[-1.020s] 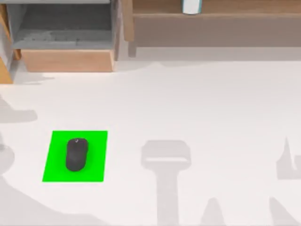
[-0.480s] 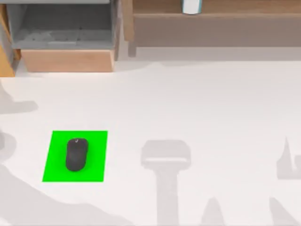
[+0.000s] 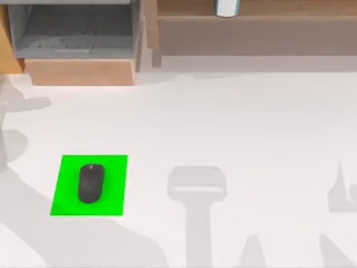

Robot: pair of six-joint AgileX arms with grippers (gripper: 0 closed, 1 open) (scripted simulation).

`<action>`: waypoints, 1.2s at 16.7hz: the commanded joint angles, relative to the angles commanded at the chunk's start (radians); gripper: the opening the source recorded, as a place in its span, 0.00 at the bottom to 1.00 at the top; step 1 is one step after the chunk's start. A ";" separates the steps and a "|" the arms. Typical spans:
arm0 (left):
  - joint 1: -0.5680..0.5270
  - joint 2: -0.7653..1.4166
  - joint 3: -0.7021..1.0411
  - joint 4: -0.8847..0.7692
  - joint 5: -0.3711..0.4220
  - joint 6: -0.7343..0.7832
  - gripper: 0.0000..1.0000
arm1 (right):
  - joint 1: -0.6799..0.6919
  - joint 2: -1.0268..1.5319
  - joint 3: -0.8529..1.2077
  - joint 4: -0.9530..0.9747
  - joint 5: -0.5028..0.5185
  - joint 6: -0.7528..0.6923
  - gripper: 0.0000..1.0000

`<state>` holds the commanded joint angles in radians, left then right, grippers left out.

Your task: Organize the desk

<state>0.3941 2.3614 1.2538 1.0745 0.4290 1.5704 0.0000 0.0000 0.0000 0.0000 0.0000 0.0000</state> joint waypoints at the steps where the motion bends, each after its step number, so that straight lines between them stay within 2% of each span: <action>1: 0.000 0.000 0.000 0.000 0.000 0.000 0.00 | 0.000 0.000 0.000 0.000 0.000 0.000 1.00; 3: 0.000 0.000 0.000 0.000 0.000 0.000 0.00 | 0.000 0.000 0.000 0.000 0.000 0.000 1.00; 16: 0.000 0.000 0.000 0.000 0.000 0.000 0.98 | 0.000 0.000 0.000 0.000 0.000 0.000 1.00; 20: 0.000 0.000 0.000 0.000 0.000 0.000 1.00 | 0.000 0.000 0.000 0.000 0.000 0.000 1.00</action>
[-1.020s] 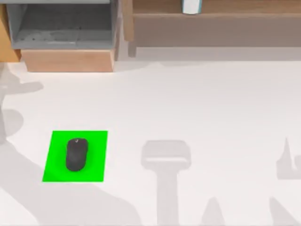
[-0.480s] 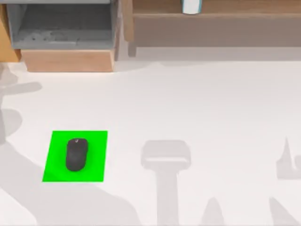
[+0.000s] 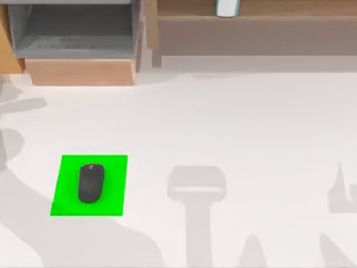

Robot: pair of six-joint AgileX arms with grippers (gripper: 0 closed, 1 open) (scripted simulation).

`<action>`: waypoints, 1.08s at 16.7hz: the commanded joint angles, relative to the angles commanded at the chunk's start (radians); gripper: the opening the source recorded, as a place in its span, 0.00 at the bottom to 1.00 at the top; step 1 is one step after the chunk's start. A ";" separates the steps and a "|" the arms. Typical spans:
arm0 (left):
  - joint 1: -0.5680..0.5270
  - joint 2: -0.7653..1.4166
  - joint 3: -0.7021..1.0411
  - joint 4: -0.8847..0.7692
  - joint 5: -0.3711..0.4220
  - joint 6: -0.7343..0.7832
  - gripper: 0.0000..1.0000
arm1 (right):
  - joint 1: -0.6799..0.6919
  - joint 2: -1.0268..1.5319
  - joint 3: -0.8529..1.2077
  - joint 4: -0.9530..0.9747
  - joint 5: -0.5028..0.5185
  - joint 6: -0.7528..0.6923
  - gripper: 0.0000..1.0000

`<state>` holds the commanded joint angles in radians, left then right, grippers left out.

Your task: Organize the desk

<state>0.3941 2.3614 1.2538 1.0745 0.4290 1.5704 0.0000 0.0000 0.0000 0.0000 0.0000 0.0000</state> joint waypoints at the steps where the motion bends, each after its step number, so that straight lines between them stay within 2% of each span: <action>1: 0.000 0.000 0.000 0.000 0.000 0.000 1.00 | 0.000 0.000 0.000 0.000 0.000 0.000 1.00; 7: 0.013 0.008 -0.030 -0.002 0.001 -0.005 1.00 | 0.000 0.000 0.000 0.000 0.000 0.000 1.00; 14: 0.049 -0.063 -0.190 0.084 0.040 0.000 1.00 | 0.000 0.000 0.000 0.000 0.000 0.000 1.00; 18: 0.045 -0.059 -0.194 0.085 0.040 0.000 1.00 | 0.000 0.000 0.000 0.000 0.000 0.000 1.00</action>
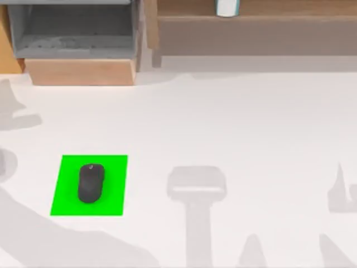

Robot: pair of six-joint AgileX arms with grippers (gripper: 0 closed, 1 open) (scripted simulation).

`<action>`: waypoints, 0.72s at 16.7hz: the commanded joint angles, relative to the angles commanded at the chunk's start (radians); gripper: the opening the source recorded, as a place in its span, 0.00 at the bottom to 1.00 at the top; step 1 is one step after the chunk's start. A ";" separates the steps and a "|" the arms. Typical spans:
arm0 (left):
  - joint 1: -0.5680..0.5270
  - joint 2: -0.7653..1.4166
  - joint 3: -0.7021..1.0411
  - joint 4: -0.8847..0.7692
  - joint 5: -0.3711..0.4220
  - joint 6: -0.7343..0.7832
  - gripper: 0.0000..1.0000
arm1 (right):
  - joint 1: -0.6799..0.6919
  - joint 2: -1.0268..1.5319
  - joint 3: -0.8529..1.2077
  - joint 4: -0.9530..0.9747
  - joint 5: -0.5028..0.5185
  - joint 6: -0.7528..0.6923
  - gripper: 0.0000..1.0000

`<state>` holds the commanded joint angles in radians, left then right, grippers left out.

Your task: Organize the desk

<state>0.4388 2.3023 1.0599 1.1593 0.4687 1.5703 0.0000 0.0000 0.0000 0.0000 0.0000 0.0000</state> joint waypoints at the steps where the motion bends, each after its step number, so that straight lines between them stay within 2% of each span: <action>1: 0.000 0.000 0.000 0.000 0.000 0.000 1.00 | 0.000 0.000 0.000 0.000 0.000 0.000 1.00; 4: -0.055 -0.006 0.004 0.029 -0.051 -0.051 1.00 | 0.000 0.000 0.000 0.000 0.000 0.000 1.00; 6: -0.146 0.006 -0.017 0.049 -0.131 -0.133 1.00 | 0.000 0.000 0.000 0.000 0.000 0.000 1.00; 8: -0.271 0.018 -0.047 0.057 -0.238 -0.246 1.00 | 0.000 0.000 0.000 0.000 0.000 0.000 1.00; 12: -0.601 0.011 -0.071 0.048 -0.517 -0.564 1.00 | 0.000 0.000 0.000 0.000 0.000 0.000 1.00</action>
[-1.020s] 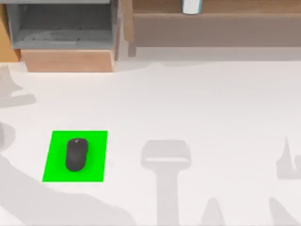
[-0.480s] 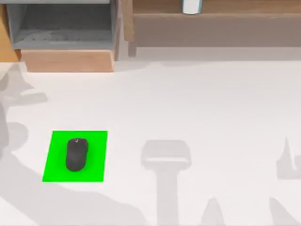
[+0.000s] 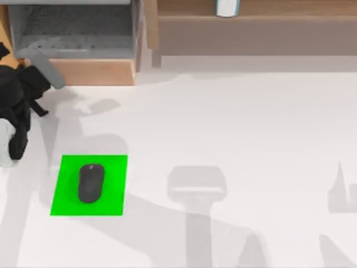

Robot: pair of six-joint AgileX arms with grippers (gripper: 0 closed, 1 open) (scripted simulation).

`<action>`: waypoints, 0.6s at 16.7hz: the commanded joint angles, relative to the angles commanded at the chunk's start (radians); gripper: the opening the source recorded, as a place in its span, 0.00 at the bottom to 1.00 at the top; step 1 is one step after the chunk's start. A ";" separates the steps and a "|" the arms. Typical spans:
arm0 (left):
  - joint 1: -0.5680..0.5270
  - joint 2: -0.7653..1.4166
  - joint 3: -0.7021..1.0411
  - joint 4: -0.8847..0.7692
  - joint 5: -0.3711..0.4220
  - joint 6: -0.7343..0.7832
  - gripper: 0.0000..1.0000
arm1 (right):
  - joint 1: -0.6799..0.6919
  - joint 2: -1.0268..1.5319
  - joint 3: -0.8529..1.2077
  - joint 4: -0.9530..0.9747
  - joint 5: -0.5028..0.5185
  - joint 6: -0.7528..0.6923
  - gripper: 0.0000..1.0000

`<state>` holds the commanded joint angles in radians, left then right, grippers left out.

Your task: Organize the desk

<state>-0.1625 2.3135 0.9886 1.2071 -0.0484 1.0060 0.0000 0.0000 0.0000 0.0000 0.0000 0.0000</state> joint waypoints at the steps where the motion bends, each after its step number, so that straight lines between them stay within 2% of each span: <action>1: -0.079 -0.003 -0.001 -0.007 -0.063 -0.082 1.00 | 0.000 0.000 0.000 0.000 0.000 0.000 1.00; 5: -0.315 -0.003 0.045 -0.015 -0.245 -0.340 1.00 | 0.000 0.000 0.000 0.000 0.000 0.000 1.00; 10: -0.451 -0.033 0.186 -0.040 -0.419 -0.589 1.00 | 0.000 0.000 0.000 0.000 0.000 0.000 1.00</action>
<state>-0.6135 2.2806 1.1747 1.1668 -0.4679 0.4173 0.0000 0.0000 0.0000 0.0000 0.0000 0.0000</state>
